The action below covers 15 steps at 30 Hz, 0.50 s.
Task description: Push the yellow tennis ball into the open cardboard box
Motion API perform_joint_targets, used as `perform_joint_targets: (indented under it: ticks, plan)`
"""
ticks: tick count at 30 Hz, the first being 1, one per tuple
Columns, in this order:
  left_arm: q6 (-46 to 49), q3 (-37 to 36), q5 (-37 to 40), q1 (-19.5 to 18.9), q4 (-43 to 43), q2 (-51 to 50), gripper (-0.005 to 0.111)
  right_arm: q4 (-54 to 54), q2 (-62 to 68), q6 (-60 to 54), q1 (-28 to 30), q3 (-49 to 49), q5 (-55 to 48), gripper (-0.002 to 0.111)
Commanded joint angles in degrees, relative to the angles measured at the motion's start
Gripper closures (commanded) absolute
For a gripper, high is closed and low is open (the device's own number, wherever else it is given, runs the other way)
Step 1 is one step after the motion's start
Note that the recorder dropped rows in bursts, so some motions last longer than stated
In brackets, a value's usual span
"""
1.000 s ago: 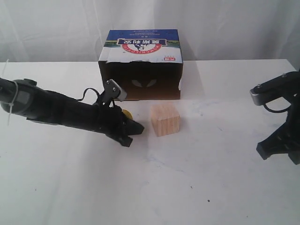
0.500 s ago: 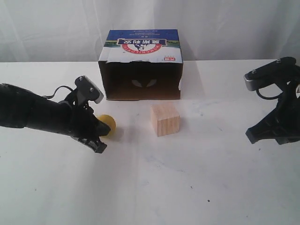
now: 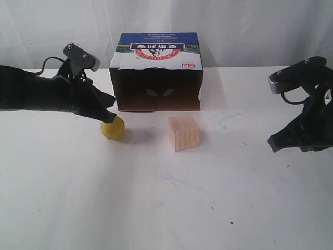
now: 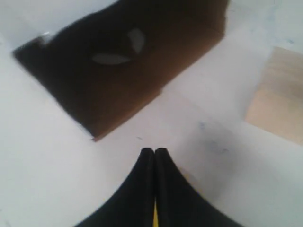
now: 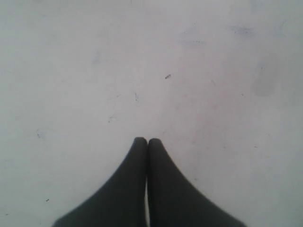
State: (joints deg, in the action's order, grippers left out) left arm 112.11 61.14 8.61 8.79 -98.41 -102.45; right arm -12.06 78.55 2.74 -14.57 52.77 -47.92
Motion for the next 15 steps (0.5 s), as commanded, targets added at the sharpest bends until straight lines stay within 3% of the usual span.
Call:
perform_joint_targets:
  ticks: [1,5,15]
  plan:
    - [5.19,5.70,9.42,-8.00,-1.54,-7.26,0.107,1.14,0.00,0.41,0.30,-0.23,0.17,0.108]
    - [1.30,8.29,26.21,-13.02,-1.54,-13.26,0.107,1.26,0.00,0.41,0.30,-0.23,-1.38,0.108]
    - [2.10,8.92,29.50,-11.52,-1.54,-20.64,0.107,2.57,-0.11,0.49,0.30,-0.23,-3.68,0.108]
